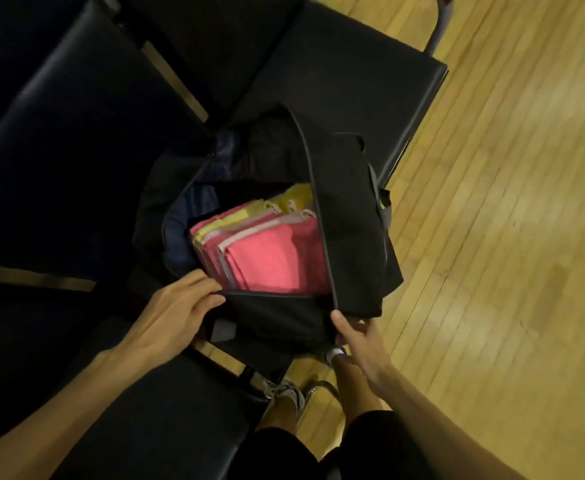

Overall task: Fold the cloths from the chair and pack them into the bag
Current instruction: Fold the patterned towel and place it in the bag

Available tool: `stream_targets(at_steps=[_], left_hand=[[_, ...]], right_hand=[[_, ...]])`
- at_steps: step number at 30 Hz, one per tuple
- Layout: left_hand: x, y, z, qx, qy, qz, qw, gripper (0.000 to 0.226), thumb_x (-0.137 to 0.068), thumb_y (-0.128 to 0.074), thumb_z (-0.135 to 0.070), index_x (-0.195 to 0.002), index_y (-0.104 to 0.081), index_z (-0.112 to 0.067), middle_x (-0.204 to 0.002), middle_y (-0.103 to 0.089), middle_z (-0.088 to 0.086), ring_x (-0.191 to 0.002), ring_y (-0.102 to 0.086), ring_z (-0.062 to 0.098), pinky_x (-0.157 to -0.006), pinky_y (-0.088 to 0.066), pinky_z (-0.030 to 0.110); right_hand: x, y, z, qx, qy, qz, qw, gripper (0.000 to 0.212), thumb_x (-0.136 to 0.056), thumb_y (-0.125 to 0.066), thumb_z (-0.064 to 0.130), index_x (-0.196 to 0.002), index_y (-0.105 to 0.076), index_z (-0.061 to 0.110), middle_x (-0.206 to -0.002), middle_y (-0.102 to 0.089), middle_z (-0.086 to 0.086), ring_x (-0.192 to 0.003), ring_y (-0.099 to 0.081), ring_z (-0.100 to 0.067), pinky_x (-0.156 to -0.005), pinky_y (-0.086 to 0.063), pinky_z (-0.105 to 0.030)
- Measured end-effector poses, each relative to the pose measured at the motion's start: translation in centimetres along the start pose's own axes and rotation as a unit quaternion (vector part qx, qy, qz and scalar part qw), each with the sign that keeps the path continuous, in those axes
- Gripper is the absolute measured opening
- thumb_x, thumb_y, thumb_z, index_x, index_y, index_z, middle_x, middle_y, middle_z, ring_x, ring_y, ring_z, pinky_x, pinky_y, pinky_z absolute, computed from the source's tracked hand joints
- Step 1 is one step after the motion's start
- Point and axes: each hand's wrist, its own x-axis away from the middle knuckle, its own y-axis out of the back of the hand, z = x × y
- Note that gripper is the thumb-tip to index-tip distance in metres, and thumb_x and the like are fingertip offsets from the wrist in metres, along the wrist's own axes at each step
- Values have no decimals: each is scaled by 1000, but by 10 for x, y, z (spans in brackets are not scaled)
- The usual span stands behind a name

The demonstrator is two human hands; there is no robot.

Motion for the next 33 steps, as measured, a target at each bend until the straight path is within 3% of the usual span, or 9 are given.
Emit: stream_targets(at_steps=[3,6,9,13,15,18,20,23,33], left_hand=[[2,-3,1,-27,4,13,1000,15,-97,-57,-20,-101,-71,-15,-92,-54,-15,-88,-55,-4,-73,-43,8],[-4,-3,2,-37,20,18,999,12,-95,-61,-16,-99,-72,-11,-92,-55,-9,-83,-57,4,-73,-47,19],[-15,-12,8,-46,59,12,997,11,-94,-64,-11,-101,-73,-7,-94,-54,-7,-84,-59,11,-78,-46,28],[-22,-37,-19,-54,68,-90,992,13,-94,-62,-3,-105,-66,-7,-105,-53,3,-85,-62,25,-71,-48,32],[-18,-57,-57,-47,-33,-131,990,9,-94,-60,-6,-101,-66,-6,-100,-57,7,-78,-62,24,-68,-53,35],[-9,-102,-106,-11,-171,-67,983,16,-95,-60,-19,-103,-68,-8,-94,-63,3,-83,-64,21,-75,-56,34],[-10,-125,-122,16,-122,-2,992,32,-94,-61,-30,-121,-62,-12,-106,-64,1,-95,-63,18,-80,-57,35],[-19,-141,-129,60,4,-2,998,49,-92,-66,-39,-133,-53,-17,-117,-60,0,-104,-60,14,-87,-54,31],[-16,-137,-125,69,1,15,997,44,-93,-67,-14,-135,-58,-8,-115,-66,5,-104,-62,14,-92,-51,23]], right_hand=[[-15,-17,10,-54,13,-17,998,71,-76,-77,53,-133,-49,20,-121,-63,2,-107,-63,-18,-80,-56,-27],[-20,-9,13,-5,32,-124,992,54,-84,-66,54,-117,-60,11,-99,-70,-8,-87,-67,-23,-76,-58,-40],[-7,20,34,-53,52,-114,991,18,-98,-54,26,-99,-64,12,-92,-69,-10,-79,-62,-19,-71,-51,-32],[3,49,54,-28,49,-9,998,23,-99,-52,21,-101,-67,4,-94,-71,-16,-80,-62,-27,-86,-55,-43],[4,50,59,-18,37,6,999,21,-99,-52,20,-105,-66,4,-100,-73,-19,-83,-68,-26,-84,-59,-40],[9,49,66,-10,37,8,999,23,-99,-52,19,-110,-62,2,-95,-73,-19,-75,-71,-23,-77,-61,-39],[13,48,68,-10,25,6,1000,24,-100,-51,19,-108,-61,-2,-91,-70,-22,-73,-72,-30,-67,-61,-36],[18,47,69,-9,14,9,1000,24,-101,-51,18,-103,-61,-3,-92,-67,-25,-75,-70,-38,-61,-60,-34],[22,45,63,21,37,25,999,26,-102,-47,22,-101,-64,2,-72,-64,-6,-64,-62,-14,-56,-46,-23]])
